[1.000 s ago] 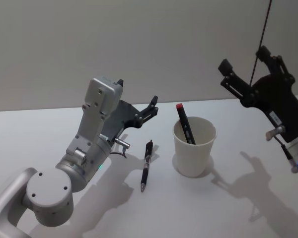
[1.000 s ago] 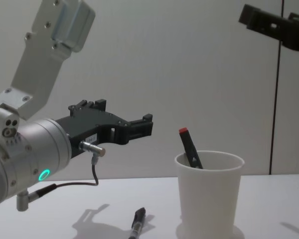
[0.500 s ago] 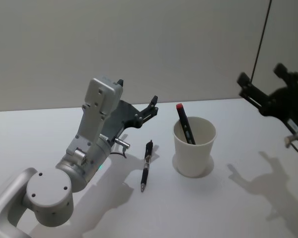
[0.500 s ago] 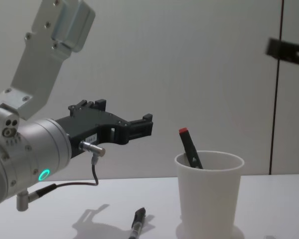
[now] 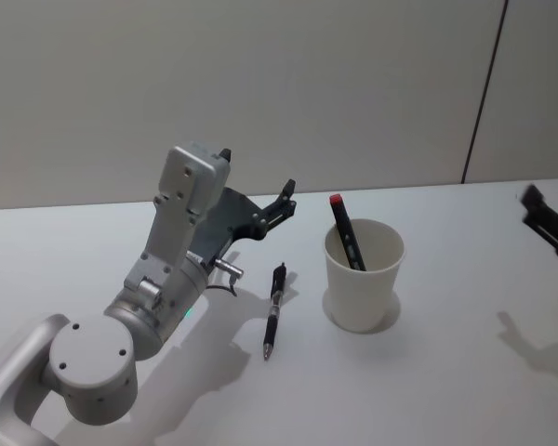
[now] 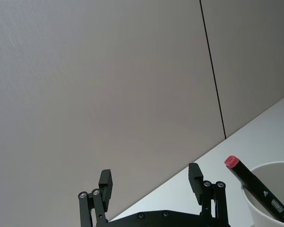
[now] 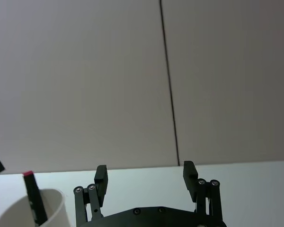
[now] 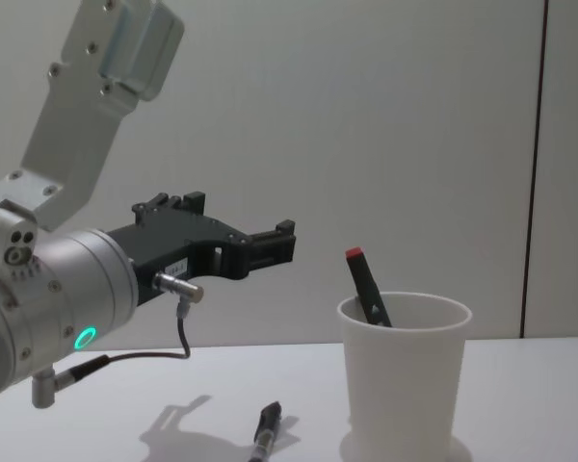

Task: Place the pen into the pen holder.

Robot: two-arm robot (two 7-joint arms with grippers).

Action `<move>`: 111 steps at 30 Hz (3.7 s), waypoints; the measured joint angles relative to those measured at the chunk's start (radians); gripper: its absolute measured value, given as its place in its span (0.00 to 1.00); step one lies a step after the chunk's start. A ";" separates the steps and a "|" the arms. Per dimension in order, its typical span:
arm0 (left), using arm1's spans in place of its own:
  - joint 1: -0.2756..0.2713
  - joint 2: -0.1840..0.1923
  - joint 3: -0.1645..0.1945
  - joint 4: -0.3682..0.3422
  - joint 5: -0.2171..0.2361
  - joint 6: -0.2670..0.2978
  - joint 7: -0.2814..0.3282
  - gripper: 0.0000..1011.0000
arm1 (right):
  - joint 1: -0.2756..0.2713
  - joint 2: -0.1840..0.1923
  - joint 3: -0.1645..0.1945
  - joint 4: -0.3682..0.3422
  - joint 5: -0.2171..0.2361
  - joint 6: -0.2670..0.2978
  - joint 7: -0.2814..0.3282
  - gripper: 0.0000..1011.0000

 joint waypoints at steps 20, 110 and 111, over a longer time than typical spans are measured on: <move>0.041 0.031 -0.011 -0.063 -0.020 0.115 0.041 0.99 | -0.109 0.054 0.061 -0.017 0.066 -0.009 -0.092 0.99; 0.209 0.037 0.014 -0.115 -0.141 0.274 -0.032 0.99 | -0.136 0.068 0.076 -0.021 0.081 -0.011 -0.114 0.99; 0.209 0.037 0.014 -0.114 -0.140 0.274 -0.032 0.99 | -0.137 0.068 0.076 -0.020 0.081 -0.011 -0.114 0.99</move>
